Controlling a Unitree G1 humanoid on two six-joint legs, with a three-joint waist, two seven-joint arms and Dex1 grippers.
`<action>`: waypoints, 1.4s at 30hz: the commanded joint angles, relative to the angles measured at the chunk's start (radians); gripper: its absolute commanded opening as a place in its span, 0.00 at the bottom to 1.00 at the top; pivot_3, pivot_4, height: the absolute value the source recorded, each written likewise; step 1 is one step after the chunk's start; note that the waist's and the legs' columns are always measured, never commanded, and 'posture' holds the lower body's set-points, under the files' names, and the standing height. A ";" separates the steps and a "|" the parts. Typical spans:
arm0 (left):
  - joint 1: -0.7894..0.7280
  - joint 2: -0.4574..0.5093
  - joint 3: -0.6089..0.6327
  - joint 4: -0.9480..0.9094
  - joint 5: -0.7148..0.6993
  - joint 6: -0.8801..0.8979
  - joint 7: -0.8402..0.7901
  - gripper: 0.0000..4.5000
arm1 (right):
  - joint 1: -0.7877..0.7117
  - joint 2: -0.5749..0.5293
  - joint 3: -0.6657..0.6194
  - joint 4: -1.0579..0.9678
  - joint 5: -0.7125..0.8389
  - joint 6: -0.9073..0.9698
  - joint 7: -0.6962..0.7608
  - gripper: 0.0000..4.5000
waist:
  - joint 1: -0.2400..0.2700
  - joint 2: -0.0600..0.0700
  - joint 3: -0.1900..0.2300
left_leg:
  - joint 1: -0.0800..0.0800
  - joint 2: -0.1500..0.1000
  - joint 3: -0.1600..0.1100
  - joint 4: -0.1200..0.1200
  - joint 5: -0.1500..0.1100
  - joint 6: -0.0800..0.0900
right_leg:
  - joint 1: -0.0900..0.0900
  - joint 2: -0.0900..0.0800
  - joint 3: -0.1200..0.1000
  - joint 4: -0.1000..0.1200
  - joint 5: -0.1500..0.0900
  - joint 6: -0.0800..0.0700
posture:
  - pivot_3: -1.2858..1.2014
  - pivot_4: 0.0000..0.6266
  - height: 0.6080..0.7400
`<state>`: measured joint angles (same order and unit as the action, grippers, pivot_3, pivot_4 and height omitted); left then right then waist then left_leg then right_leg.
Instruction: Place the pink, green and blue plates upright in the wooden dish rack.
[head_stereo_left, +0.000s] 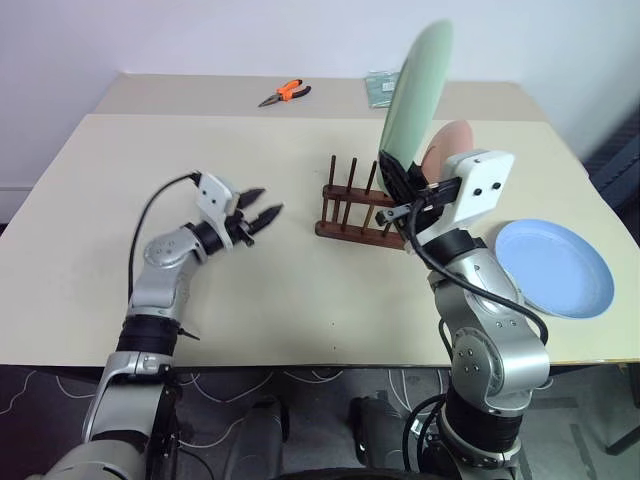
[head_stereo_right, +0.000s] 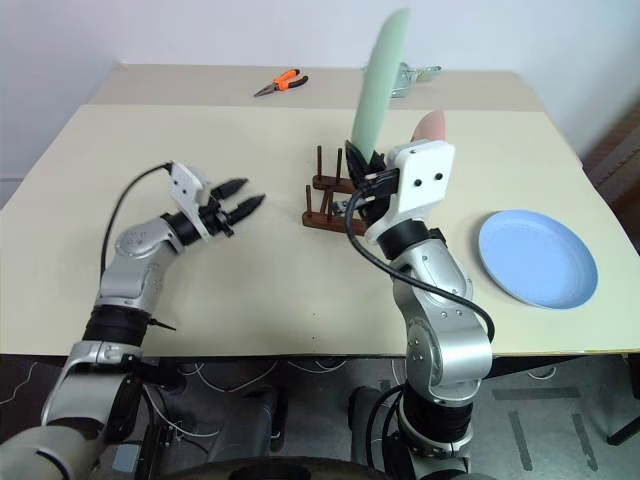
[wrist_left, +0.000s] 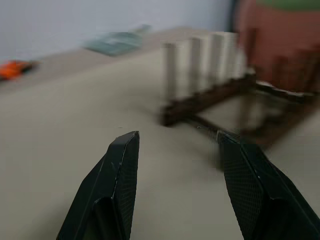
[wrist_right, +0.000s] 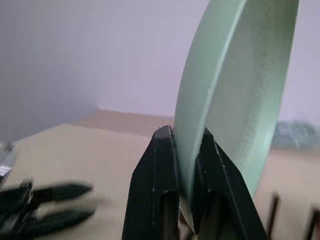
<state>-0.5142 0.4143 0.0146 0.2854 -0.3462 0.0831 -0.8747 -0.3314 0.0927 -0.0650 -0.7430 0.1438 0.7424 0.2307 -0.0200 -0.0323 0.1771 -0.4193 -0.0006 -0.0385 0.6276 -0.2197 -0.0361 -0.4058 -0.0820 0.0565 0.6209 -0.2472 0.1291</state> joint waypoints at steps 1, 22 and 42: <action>0.016 0.030 -0.002 -0.122 -0.074 0.089 -0.084 0.55 | -0.023 0.008 -0.023 -0.041 0.066 0.013 -0.026 0.00 | 0.000 0.001 0.000 | 0.000 0.000 0.000 0.000 0.000 0.000 | 0.000 0.000 0.000 0.000 0.000 -0.001 | 0.52 0.24 0.94; 0.086 0.050 -0.018 -0.251 -0.080 0.202 -0.126 0.55 | -0.066 -0.163 -0.117 0.104 0.313 0.116 -0.035 0.00 | 0.002 0.003 -0.001 | 0.000 0.000 0.000 0.000 0.000 0.000 | 0.000 0.000 0.000 -0.001 -0.001 -0.002 | 0.52 0.24 0.94; 0.077 0.028 -0.025 -0.241 -0.073 0.197 -0.114 0.57 | -0.210 -0.460 -0.089 0.065 0.213 -0.007 0.001 0.69 | 0.003 0.004 0.000 | 0.000 0.000 0.001 0.000 0.000 0.000 | 0.000 0.000 0.000 -0.002 -0.002 -0.003 | 0.52 0.24 0.94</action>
<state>-0.4278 0.4443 -0.0177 0.0680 -0.4148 0.2949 -0.9915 -0.5043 -0.3475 -0.1130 -0.6100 0.3568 0.7743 0.2200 -0.0169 -0.0285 0.1769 -0.4199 -0.0005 -0.0378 0.6280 -0.2196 -0.0358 -0.4053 -0.0817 0.0565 0.6187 -0.2490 0.1262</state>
